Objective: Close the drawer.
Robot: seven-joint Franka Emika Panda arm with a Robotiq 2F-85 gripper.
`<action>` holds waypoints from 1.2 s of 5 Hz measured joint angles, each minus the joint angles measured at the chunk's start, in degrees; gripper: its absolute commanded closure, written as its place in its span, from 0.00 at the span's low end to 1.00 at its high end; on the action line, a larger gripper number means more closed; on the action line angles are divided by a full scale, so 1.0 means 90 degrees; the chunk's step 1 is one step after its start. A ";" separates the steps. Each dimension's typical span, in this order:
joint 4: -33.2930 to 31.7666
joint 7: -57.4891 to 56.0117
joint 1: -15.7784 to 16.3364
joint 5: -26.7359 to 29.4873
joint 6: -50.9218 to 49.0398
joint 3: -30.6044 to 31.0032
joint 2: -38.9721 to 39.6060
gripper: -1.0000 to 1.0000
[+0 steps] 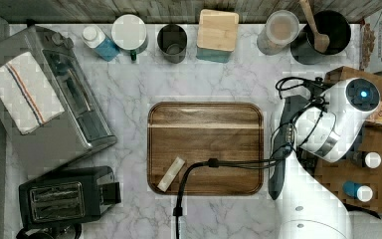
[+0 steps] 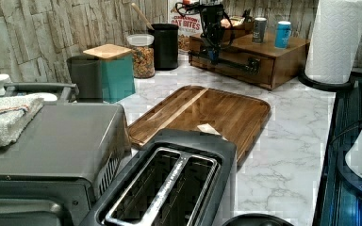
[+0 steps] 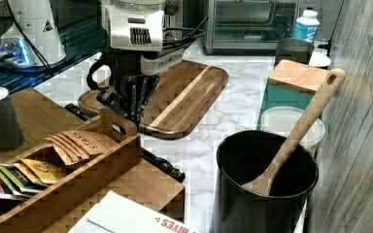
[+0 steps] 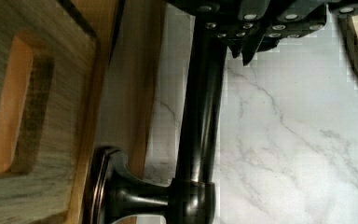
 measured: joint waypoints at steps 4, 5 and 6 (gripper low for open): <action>-0.0124 0.0000 0.0012 -0.0048 0.0177 -0.0002 -0.0061 1.00; -0.0149 0.0000 0.0014 -0.0046 0.0224 -0.0002 -0.0070 1.00; -0.0149 0.0000 0.0014 -0.0023 0.0211 -0.0006 -0.0076 1.00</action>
